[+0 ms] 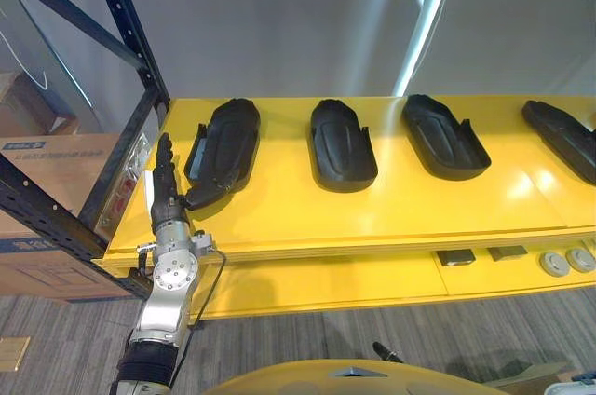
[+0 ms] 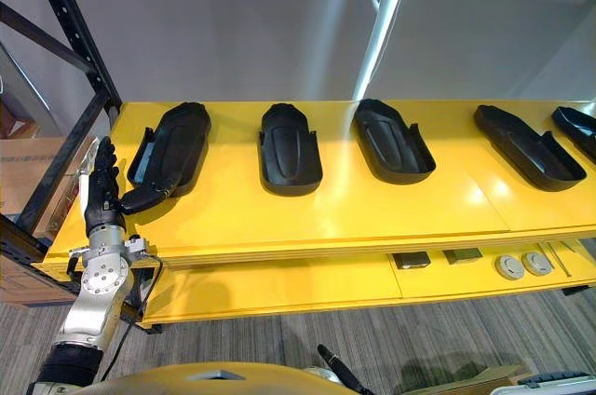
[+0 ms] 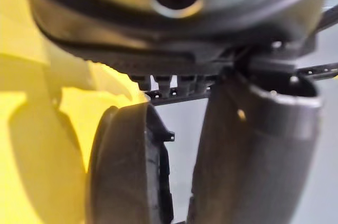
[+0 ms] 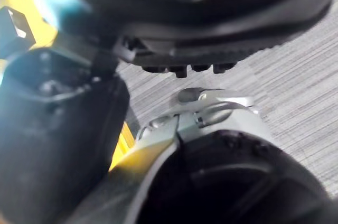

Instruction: Walk over and take three plastic housings, then place them on the shelf

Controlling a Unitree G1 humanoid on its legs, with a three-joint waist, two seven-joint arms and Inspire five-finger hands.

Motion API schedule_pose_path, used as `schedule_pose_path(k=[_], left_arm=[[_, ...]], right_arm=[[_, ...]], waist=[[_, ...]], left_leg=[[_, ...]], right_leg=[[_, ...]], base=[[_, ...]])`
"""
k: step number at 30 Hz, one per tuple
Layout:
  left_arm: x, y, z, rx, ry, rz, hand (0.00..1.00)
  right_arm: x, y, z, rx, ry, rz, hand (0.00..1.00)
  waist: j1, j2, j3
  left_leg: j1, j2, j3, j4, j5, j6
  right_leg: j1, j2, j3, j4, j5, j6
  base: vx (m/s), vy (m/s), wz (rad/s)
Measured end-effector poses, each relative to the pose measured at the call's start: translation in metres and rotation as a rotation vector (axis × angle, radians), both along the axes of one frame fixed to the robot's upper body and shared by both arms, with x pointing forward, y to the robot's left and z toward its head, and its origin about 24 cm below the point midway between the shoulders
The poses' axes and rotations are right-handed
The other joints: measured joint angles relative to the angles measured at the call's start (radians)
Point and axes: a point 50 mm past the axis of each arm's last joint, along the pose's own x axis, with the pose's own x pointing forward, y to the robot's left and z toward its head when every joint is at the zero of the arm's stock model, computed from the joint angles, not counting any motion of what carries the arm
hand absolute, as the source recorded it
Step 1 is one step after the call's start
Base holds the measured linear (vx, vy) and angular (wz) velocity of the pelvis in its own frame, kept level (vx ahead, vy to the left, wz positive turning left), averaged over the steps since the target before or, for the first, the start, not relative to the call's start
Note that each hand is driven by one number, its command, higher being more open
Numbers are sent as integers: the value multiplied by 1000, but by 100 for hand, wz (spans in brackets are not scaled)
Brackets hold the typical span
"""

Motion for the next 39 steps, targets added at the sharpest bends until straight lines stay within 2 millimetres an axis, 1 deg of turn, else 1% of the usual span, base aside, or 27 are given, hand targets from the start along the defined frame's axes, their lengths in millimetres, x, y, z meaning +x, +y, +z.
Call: schedule_pose_path(k=[5,9,14,16,18,28,33,35,36,37,39], left_arm=[[-6,1,-6,-3,23,16,100],[-7,-2,-9,-54,30,5,100],[-5,-13,-12,-64,52,-116,100],[-5,-15,-12,-64,56,-139,100],[-4,-20,-13,-66,62,-169,100],[-4,-24,-13,-104,49,-195,100],[-5,-23,-13,-98,46,-174,100],[-5,-21,-12,-85,39,-122,100],[-6,-19,-11,-48,32,-82,100],[-7,-17,-10,-8,15,-27,100],[-8,-14,-6,19,-11,25,100]], right_arm=[[5,0,0,2,-9,3,100],[6,0,0,2,-11,3,100],[6,0,0,2,-11,4,100],[6,0,0,1,-11,7,100],[6,0,0,-9,-3,41,100],[7,0,0,-9,-4,41,100],[7,0,0,-9,-4,42,100],[7,0,0,-11,-5,42,100],[7,-1,0,-18,-8,42,100],[10,-1,1,-44,-29,50,100],[11,-2,2,-83,-58,43,100]], waist=[[-1,4,3],[1,4,4],[0,7,6],[0,8,6],[0,9,7],[0,11,8],[0,12,8],[-1,12,8],[-1,13,9],[0,13,9],[0,14,9]], left_leg=[[0,0,0,0,0,0],[-1,0,-1,0,0,0],[-1,0,0,0,0,0],[-1,0,0,0,0,0],[-1,0,0,0,0,0],[-3,0,-1,0,0,0],[-3,0,0,0,0,0],[-2,0,-1,0,0,0],[-2,0,-1,0,0,0],[-2,0,-1,0,0,0],[-3,0,-2,1,0,0]], right_leg=[[-1,0,0,0,0,0],[-1,0,-1,0,0,0],[-1,0,0,0,0,0],[-1,0,0,0,-1,0],[-1,0,0,0,-1,0],[-3,0,-1,0,0,2],[-3,0,-1,0,1,3],[-3,0,-1,0,1,3],[-3,0,-1,0,1,3],[-3,0,-2,0,1,3],[-3,0,-2,0,1,3]], base=[[0,0,0],[0,0,0],[0,0,0],[0,0,0],[0,0,0],[0,0,0],[0,0,0],[0,0,0],[0,0,0],[0,0,0],[0,0,0]])
